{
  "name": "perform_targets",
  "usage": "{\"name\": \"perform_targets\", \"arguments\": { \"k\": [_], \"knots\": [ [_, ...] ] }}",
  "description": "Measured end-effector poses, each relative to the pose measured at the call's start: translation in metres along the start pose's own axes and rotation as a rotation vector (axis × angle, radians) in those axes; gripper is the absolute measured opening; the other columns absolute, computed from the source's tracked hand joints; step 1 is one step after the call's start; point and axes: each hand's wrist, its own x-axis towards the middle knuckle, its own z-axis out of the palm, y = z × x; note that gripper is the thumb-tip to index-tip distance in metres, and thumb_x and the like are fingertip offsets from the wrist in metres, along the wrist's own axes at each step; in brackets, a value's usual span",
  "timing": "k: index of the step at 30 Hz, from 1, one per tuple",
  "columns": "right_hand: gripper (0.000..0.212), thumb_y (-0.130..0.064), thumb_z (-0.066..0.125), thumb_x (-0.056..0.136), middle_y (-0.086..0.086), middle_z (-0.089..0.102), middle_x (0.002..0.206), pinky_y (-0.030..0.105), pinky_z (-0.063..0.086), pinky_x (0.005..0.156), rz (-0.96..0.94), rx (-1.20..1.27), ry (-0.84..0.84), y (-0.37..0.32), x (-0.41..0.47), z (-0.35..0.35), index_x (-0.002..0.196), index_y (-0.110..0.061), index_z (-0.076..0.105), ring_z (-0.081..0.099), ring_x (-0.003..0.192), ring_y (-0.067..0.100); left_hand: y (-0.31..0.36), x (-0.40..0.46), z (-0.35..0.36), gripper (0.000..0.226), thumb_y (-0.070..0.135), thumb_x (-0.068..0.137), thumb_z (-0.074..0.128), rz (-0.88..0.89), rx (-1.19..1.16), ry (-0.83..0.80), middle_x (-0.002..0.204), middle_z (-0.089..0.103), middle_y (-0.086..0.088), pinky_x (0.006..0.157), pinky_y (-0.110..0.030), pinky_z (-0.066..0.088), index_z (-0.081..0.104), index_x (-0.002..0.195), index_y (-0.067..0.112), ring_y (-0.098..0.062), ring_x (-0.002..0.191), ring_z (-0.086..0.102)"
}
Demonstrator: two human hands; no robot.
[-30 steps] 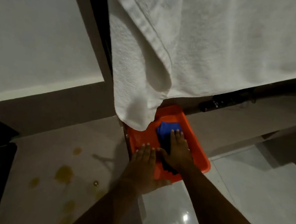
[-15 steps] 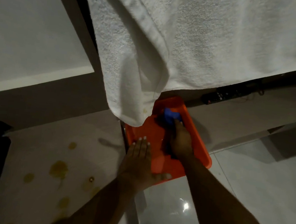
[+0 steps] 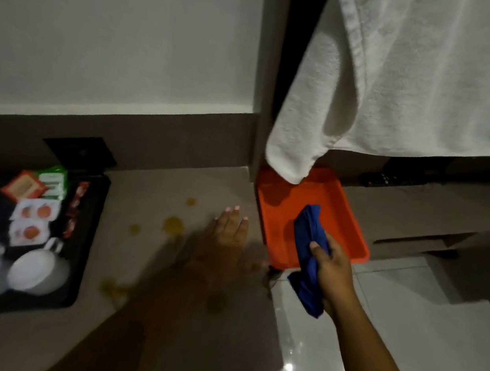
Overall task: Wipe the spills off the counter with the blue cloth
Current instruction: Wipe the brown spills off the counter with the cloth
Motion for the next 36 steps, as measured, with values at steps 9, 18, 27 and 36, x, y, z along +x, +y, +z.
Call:
{"name": "perform_targets", "arguments": {
  "k": [9, 18, 27, 36],
  "knots": [
    [0.071, -0.059, 0.024, 0.094, 0.002, 0.001, 0.161, 0.048, 0.003, 0.118, -0.282, -1.079, -0.320, 0.056, -0.100, 0.087, 0.151, -0.019, 0.014, -0.004, 0.149, 0.025, -0.087, -0.179, 0.038, 0.097, 0.082, 0.082, 0.030, -0.180, -0.161, -0.021, 0.164, 0.017, -0.015, 0.116, -0.056, 0.029, 0.033, 0.152, 0.015, -0.037, 0.149, 0.022],
    [0.061, -0.047, 0.014, 0.098, 0.010, 0.006, 0.162, 0.054, 0.001, 0.119, -0.355, -1.279, -0.165, 0.063, -0.100, 0.128, 0.151, -0.018, 0.013, -0.003, 0.149, 0.028, -0.148, -0.296, 0.080, 0.092, 0.072, 0.090, 0.021, -0.590, -0.226, 0.121, 0.152, 0.038, -0.029, 0.111, -0.063, 0.032, 0.044, 0.144, 0.001, -0.048, 0.140, 0.035],
    [0.065, -0.060, 0.002, 0.092, 0.000, 0.002, 0.160, 0.048, 0.005, 0.120, -0.604, -1.345, -0.468, 0.072, -0.098, 0.082, 0.149, -0.028, 0.006, -0.003, 0.147, 0.018, -0.178, -0.301, 0.093, 0.100, 0.079, 0.080, 0.026, -0.832, -0.145, 0.131, 0.157, 0.030, -0.024, 0.111, -0.067, 0.020, 0.035, 0.148, 0.007, -0.046, 0.144, 0.026],
    [0.057, -0.037, 0.024, 0.101, 0.012, 0.004, 0.161, 0.050, -0.002, 0.119, -0.387, -1.260, -0.218, 0.062, -0.117, 0.178, 0.151, -0.013, 0.011, -0.001, 0.148, 0.029, -0.206, -0.293, 0.096, 0.113, 0.090, 0.071, 0.023, -0.993, -0.183, 0.169, 0.163, 0.015, -0.020, 0.114, -0.067, 0.005, 0.019, 0.153, 0.013, -0.043, 0.149, 0.006]
  ]
}}
